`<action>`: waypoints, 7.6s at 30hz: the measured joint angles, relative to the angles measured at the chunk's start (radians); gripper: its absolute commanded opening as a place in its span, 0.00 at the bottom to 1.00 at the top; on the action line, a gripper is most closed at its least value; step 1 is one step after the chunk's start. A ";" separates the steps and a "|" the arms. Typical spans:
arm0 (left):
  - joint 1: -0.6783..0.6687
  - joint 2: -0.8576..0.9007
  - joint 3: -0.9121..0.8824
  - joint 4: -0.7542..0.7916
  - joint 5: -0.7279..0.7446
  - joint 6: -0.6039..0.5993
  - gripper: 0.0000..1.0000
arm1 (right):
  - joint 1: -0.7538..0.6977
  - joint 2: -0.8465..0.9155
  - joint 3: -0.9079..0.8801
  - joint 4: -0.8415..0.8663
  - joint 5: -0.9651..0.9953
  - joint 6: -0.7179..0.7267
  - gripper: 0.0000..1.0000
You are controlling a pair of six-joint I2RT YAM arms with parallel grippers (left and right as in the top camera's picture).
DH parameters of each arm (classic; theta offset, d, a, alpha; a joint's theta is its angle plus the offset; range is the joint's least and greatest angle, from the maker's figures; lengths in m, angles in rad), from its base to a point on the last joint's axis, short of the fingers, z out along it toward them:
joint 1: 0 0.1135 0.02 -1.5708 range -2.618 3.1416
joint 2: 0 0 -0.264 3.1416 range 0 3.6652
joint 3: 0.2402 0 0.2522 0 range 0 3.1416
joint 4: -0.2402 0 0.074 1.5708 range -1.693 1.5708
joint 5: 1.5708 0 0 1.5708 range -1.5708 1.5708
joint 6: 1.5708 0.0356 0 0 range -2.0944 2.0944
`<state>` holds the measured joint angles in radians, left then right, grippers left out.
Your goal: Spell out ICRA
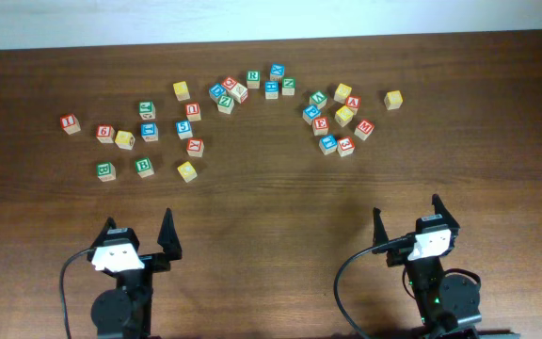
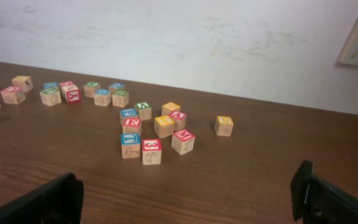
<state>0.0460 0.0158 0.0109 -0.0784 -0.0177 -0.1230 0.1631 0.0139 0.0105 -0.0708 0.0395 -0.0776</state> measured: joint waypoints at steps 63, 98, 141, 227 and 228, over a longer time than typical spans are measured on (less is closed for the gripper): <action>0.000 0.000 0.000 0.000 0.000 0.000 0.99 | 0.000 0.000 0.000 0.000 0.000 0.000 0.98; 0.000 0.000 0.000 0.000 0.000 0.000 0.99 | 0.000 0.000 0.000 0.000 0.000 0.000 0.98; 0.000 0.111 0.477 -0.362 0.170 0.000 1.00 | 0.000 0.000 0.000 0.000 0.000 -0.001 0.98; -0.034 1.907 1.639 -0.849 0.108 -0.106 0.08 | 0.000 0.000 0.000 0.000 0.000 0.000 0.98; -0.034 1.920 1.639 -0.838 0.094 -0.107 0.10 | 0.000 0.000 0.000 0.000 0.000 0.000 0.98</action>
<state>0.0120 1.9362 1.6497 -0.9165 0.0761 -0.2298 0.1631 0.0139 0.0105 -0.0711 0.0391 -0.0780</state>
